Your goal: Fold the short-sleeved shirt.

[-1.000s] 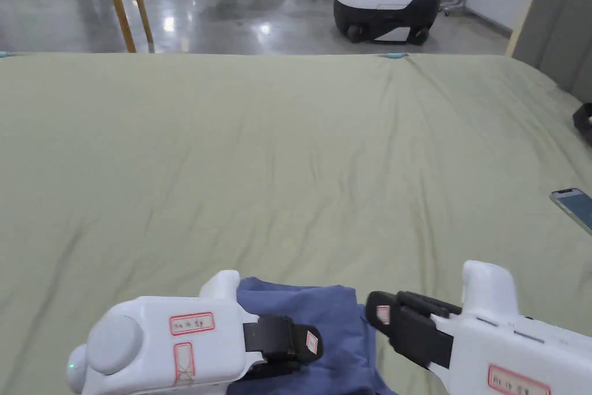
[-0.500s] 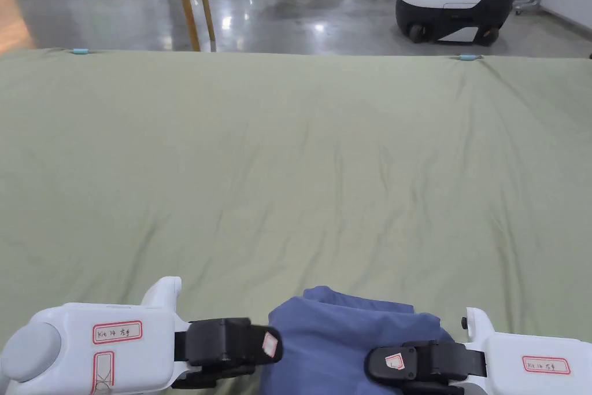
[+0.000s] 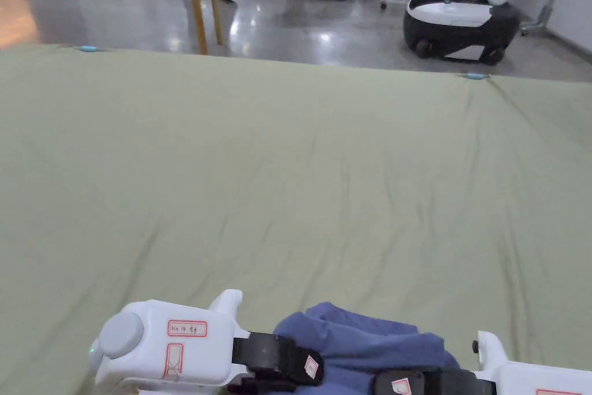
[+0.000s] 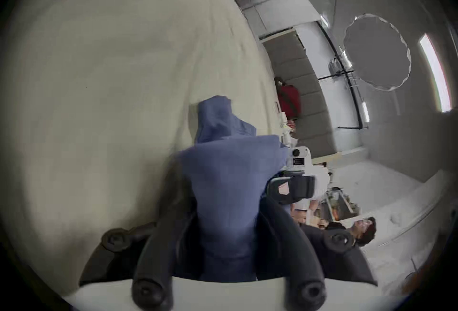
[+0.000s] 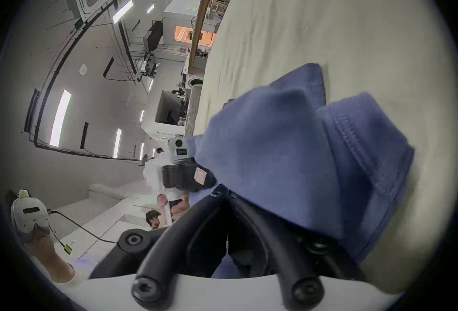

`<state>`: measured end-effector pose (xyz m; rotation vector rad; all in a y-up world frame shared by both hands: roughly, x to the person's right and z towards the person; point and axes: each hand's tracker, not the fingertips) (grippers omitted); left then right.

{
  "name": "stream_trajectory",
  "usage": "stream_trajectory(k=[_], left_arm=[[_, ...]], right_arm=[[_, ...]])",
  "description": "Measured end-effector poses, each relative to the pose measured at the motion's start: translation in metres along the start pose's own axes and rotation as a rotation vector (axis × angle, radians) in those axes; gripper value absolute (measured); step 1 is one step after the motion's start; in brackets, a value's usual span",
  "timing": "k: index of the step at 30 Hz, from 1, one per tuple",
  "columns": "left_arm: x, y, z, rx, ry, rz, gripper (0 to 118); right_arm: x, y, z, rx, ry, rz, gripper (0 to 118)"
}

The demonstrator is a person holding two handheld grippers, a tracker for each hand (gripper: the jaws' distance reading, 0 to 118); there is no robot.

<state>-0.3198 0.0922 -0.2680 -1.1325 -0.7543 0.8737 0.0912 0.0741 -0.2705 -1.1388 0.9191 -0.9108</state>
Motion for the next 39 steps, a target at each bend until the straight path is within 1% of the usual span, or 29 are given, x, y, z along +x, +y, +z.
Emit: stream_trajectory(k=[1, 3, 5, 7, 9, 13, 14, 17, 20, 21, 23, 25, 26, 27, 28, 29, 30, 31, 32, 37, 38, 39], left_arm=[[0.004, 0.0, 0.003, 0.01, 0.014, -0.01, 22], [0.006, -0.001, 0.019, 0.014, 0.036, -0.031, 22], [0.006, 0.001, 0.041, 0.023, 0.05, -0.038, 22], [0.002, 0.001, 0.081, 0.053, 0.074, -0.057, 22], [-0.002, 0.007, 0.133, 0.106, 0.134, -0.056, 22], [-0.019, 0.025, 0.242, 0.17, 0.278, -0.067, 22], [-0.025, 0.032, 0.266, 0.163, 0.277, -0.054, 22], [-0.046, 0.046, 0.328, 0.178, 0.352, -0.033, 22], [-0.072, 0.06, 0.37, 0.195, 0.385, 0.011, 22], [-0.08, 0.063, 0.379, 0.195, 0.383, 0.016, 22], [-0.091, 0.067, 0.386, 0.213, 0.38, 0.037, 22], [-0.094, 0.07, 0.385, 0.21, 0.389, 0.02, 23], [-0.094, 0.072, 0.383, 0.201, 0.388, 0.019, 36], [-0.094, 0.073, 0.383, 0.191, 0.386, 0.016, 70], [-0.092, 0.073, 0.383, 0.188, 0.398, 0.016, 109], [-0.092, 0.074, 0.385, 0.189, 0.421, 0.029, 118], [-0.092, 0.074, 0.385, 0.19, 0.43, 0.052, 118], [-0.085, 0.072, 0.394, 0.202, 0.454, 0.023, 118], [-0.081, 0.072, 0.397, 0.212, 0.462, 0.037, 116], [-0.057, 0.063, 0.407, 0.291, 0.514, 0.017, 115], [-0.046, 0.062, 0.405, 0.326, 0.554, -0.006, 110], [-0.042, 0.057, 0.408, 0.354, 0.573, -0.024, 98]], right_arm=[[-0.005, -0.001, 0.001, 0.003, -0.013, 0.016, 0], [-0.022, -0.005, 0.002, 0.013, -0.091, 0.098, 0], [-0.038, -0.011, 0.002, 0.038, -0.132, 0.145, 0], [-0.049, -0.015, 0.002, 0.055, -0.08, 0.16, 0], [-0.061, -0.018, 0.002, 0.083, -0.044, 0.17, 0], [-0.081, -0.017, -0.003, 0.13, -0.054, 0.226, 0], [-0.085, -0.016, -0.003, 0.138, -0.051, 0.232, 0], [-0.096, -0.013, -0.002, 0.166, -0.061, 0.275, 0], [-0.097, -0.011, 0.0, 0.184, -0.079, 0.293, 0], [-0.133, -0.022, -0.011, 0.185, -0.084, 0.295, 0], [-0.132, -0.021, -0.01, 0.184, -0.1, 0.306, 0], [-0.129, -0.018, -0.01, 0.183, -0.112, 0.306, 0], [-0.128, -0.017, -0.011, 0.183, -0.117, 0.303, 0], [-0.126, -0.016, -0.012, 0.185, -0.123, 0.295, 0], [-0.125, -0.016, -0.013, 0.184, -0.127, 0.287, 0], [-0.124, -0.014, -0.012, 0.181, -0.127, 0.282, 0], [-0.124, -0.014, -0.012, 0.173, -0.126, 0.282, 0], [-0.125, -0.015, -0.012, 0.167, -0.128, 0.288, 0], [-0.125, -0.016, -0.012, 0.161, -0.13, 0.293, 0], [-0.126, -0.016, -0.001, 0.168, -0.115, 0.303, 0], [-0.128, -0.016, 0.002, 0.174, -0.114, 0.311, 0], [-0.13, -0.015, 0.004, 0.179, -0.118, 0.318, 0]])
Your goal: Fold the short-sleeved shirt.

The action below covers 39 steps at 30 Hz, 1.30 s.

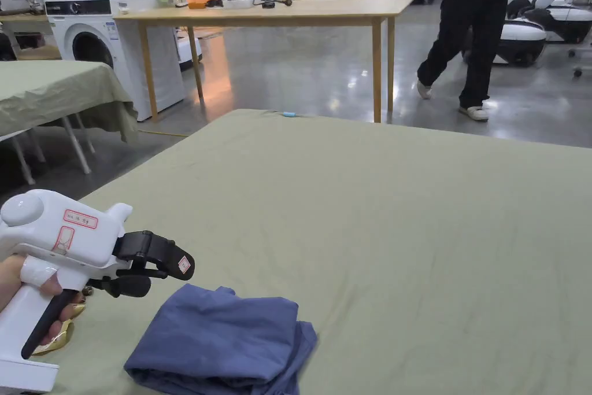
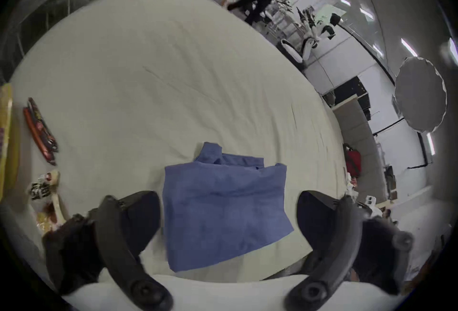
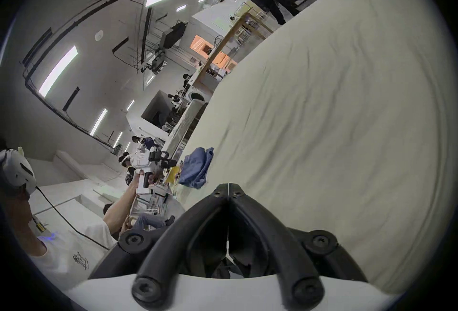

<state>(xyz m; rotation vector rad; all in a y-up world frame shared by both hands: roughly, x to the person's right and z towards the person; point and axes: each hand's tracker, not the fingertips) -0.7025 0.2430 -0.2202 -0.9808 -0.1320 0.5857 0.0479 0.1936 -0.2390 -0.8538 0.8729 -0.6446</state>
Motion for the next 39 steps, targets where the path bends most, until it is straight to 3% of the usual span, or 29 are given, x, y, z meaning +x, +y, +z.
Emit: stream_trajectory(k=[1, 2, 4, 7, 9, 11, 12, 16, 18, 20, 22, 29, 39], left_arm=[[0.009, -0.002, 0.004, 0.014, -0.014, -0.004, 64], [0.021, -0.004, 0.001, 0.012, -0.087, -0.003, 0], [0.043, -0.016, -0.006, 0.05, -0.021, -0.108, 0], [0.088, -0.033, -0.029, 0.123, -0.089, -0.097, 0], [0.132, -0.048, -0.04, 0.214, -0.023, -0.199, 0], [0.182, -0.065, -0.059, 0.263, -0.036, -0.26, 0], [0.207, -0.076, -0.063, 0.326, 0.053, -0.334, 0], [0.291, -0.124, -0.092, 0.618, 0.205, -0.414, 0], [0.324, -0.14, -0.101, 0.734, 0.141, -0.431, 0], [0.359, -0.144, -0.109, 0.79, 0.198, -0.484, 0], [0.379, -0.149, -0.119, 0.825, 0.296, -0.535, 0], [0.407, -0.16, -0.127, 0.843, 0.296, -0.574, 0], [0.403, -0.163, -0.112, 0.874, 0.279, -0.56, 0]], right_arm=[[-0.003, 0.003, 0.002, 0.011, -0.016, 0.014, 0], [-0.005, 0.007, 0.005, 0.016, -0.039, 0.043, 0], [-0.011, 0.014, 0.009, 0.019, -0.066, 0.101, 0], [-0.025, 0.022, 0.015, 0.043, -0.151, 0.191, 0], [-0.043, 0.026, 0.016, 0.103, -0.329, 0.315, 0], [-0.062, 0.029, 0.014, 0.225, -0.573, 0.474, 0], [-0.07, 0.031, 0.011, 0.301, -0.686, 0.537, 0], [-0.09, 0.049, 0.003, 0.466, -0.925, 0.745, 0], [-0.096, 0.053, -0.001, 0.549, -1.027, 0.834, 0], [-0.103, 0.053, -0.001, 0.6, -1.024, 0.877, 0], [-0.107, 0.052, -0.002, 0.595, -1.0, 0.853, 0], [-0.107, 0.038, 0.001, 0.618, -0.91, 0.8, 0], [-0.112, 0.04, 0.009, 0.646, -0.881, 0.758, 0]])
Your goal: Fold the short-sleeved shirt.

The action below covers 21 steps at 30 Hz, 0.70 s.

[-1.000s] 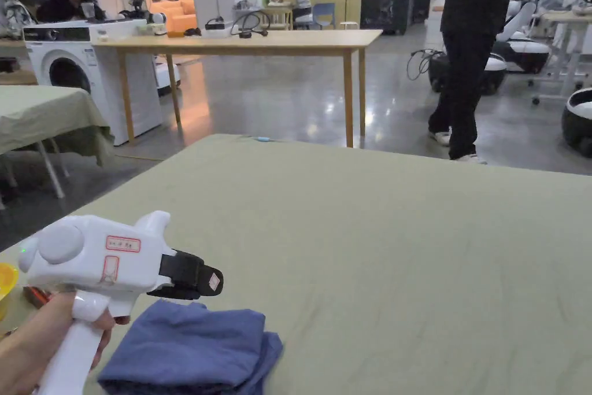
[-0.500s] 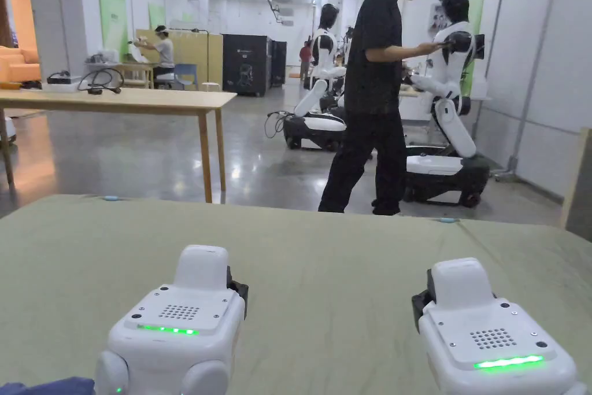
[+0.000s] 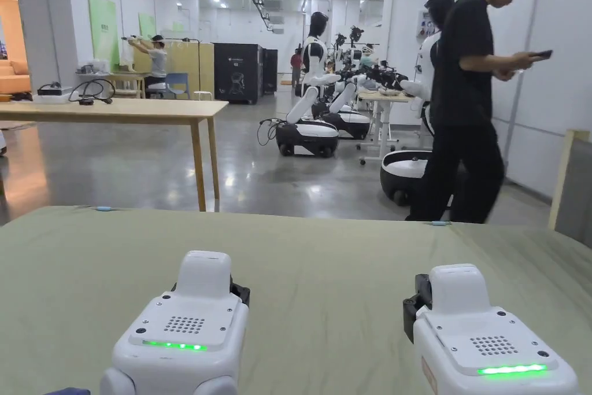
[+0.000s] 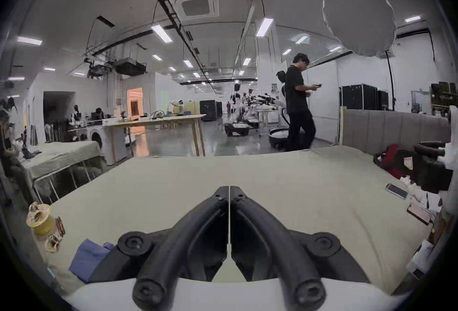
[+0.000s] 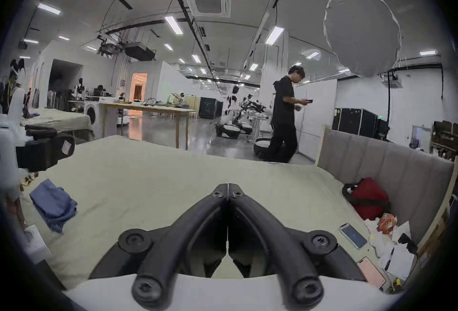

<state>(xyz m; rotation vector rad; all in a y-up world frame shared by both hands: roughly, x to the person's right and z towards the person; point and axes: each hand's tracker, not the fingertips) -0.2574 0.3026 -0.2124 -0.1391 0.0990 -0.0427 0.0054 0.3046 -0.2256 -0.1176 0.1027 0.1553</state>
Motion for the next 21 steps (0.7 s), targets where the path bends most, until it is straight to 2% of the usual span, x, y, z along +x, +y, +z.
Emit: stream_trajectory(k=[5, 7, 8, 9, 10, 11, 12, 13, 14, 21], left_arm=[[0.007, 0.006, 0.003, 0.015, -0.005, 0.006, 0], [0.008, 0.008, 0.003, 0.016, -0.004, 0.012, 5], [0.009, 0.009, 0.003, 0.014, 0.001, 0.013, 15], [0.009, 0.01, 0.002, 0.016, 0.004, 0.018, 37], [0.01, 0.01, 0.001, 0.016, 0.009, 0.018, 77], [0.011, 0.011, 0.0, 0.01, 0.015, 0.014, 103], [0.012, 0.012, -0.004, -0.012, 0.032, 0.01, 112], [0.011, 0.011, -0.007, -0.023, 0.039, 0.015, 112], [0.007, 0.009, -0.004, 0.013, 0.021, 0.01, 118], [0.008, 0.016, -0.001, 0.017, 0.034, 0.019, 118]], right_arm=[[0.005, 0.005, 0.002, 0.002, -0.008, -0.022, 1], [0.006, 0.004, 0.003, 0.003, -0.009, -0.023, 6], [0.006, 0.004, 0.003, 0.004, -0.017, -0.021, 22], [0.008, 0.004, 0.003, 0.004, -0.018, -0.024, 44], [0.01, 0.005, 0.002, 0.001, -0.016, -0.034, 73], [0.012, 0.005, 0.001, -0.01, -0.011, -0.052, 93], [0.015, 0.006, -0.001, -0.014, -0.005, -0.07, 102], [0.016, 0.006, -0.003, -0.022, -0.007, -0.078, 102], [0.017, 0.007, -0.001, -0.011, -0.007, -0.084, 118], [0.013, 0.009, 0.0, 0.004, -0.01, -0.013, 118]])
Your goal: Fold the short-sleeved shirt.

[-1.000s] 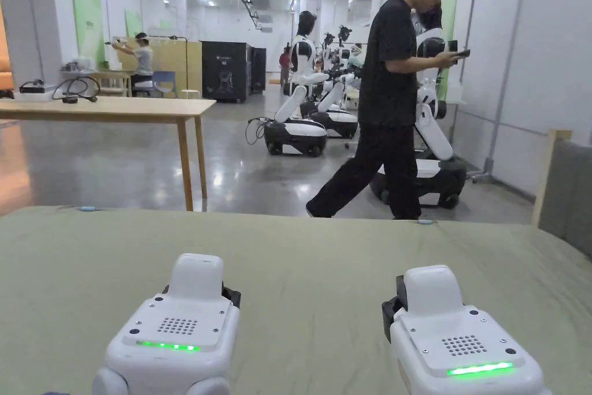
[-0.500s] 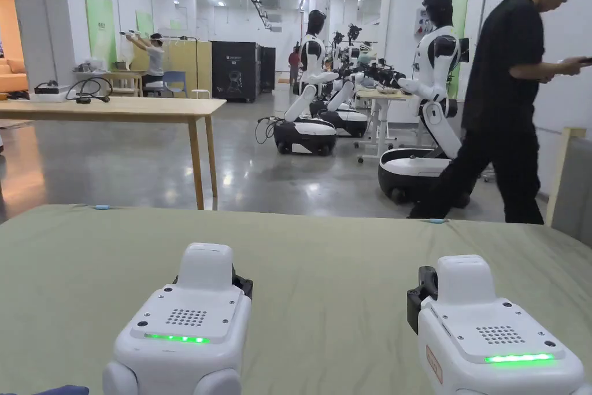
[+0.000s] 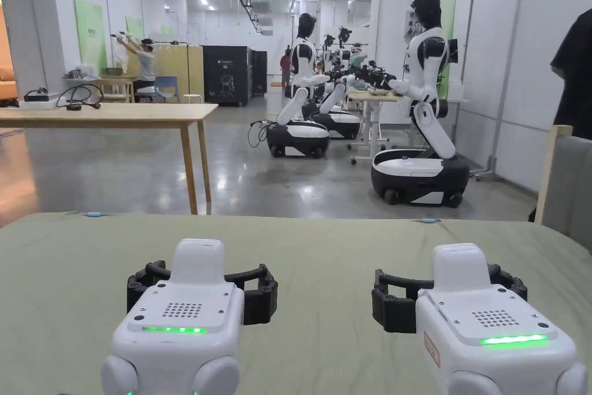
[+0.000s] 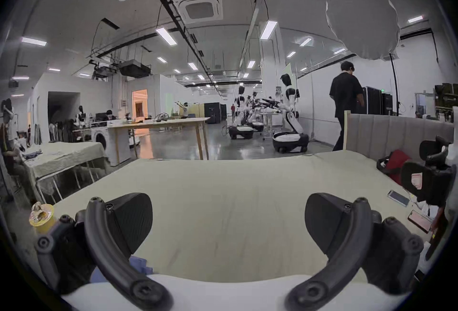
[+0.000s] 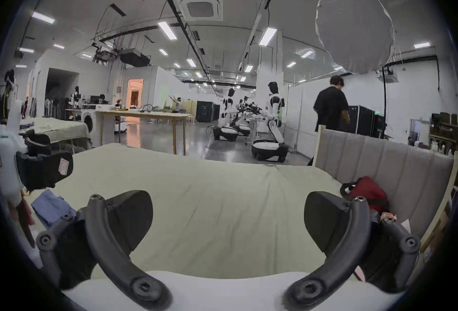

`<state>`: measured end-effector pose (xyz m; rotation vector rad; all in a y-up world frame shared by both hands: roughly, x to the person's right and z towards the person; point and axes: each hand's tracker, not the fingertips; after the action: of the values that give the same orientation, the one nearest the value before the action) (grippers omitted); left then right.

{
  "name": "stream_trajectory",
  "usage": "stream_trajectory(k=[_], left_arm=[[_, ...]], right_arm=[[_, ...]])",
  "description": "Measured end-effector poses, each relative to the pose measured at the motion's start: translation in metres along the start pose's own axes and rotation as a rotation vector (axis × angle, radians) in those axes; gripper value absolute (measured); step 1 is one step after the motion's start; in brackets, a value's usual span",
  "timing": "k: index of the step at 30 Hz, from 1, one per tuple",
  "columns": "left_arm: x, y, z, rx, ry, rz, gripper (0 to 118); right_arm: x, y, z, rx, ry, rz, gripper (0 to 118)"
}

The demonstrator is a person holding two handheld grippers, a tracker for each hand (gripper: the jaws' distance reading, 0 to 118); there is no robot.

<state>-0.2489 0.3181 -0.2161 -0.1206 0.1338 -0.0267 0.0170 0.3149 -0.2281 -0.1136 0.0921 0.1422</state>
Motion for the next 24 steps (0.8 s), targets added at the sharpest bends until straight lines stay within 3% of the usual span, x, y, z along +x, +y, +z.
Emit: stream_trajectory(k=[4, 7, 9, 11, 16, 20, 24], left_arm=[[0.0, 0.006, 0.003, 0.002, -0.001, -0.005, 118], [-0.001, 0.009, 0.006, -0.02, -0.003, 0.0, 118], [-0.001, 0.01, 0.007, -0.01, -0.009, -0.004, 118], [-0.001, 0.011, 0.008, -0.007, -0.006, -0.019, 118], [0.0, 0.013, 0.01, -0.01, -0.013, -0.011, 118], [-0.002, 0.011, 0.01, -0.019, -0.014, -0.012, 118], [-0.007, 0.009, 0.01, -0.025, -0.006, -0.004, 118]], right_arm=[[-0.004, 0.005, -0.004, -0.088, 0.076, -0.009, 118], [-0.006, 0.006, 0.002, -0.052, 0.084, -0.007, 118], [-0.011, 0.008, 0.007, -0.032, 0.037, -0.014, 118], [-0.017, 0.014, 0.009, -0.042, -0.038, 0.031, 118], [-0.022, 0.014, 0.01, -0.008, -0.049, 0.097, 118], [-0.012, 0.015, 0.012, -0.047, 0.025, 0.015, 118], [-0.003, 0.018, 0.014, -0.04, 0.031, -0.048, 118]])
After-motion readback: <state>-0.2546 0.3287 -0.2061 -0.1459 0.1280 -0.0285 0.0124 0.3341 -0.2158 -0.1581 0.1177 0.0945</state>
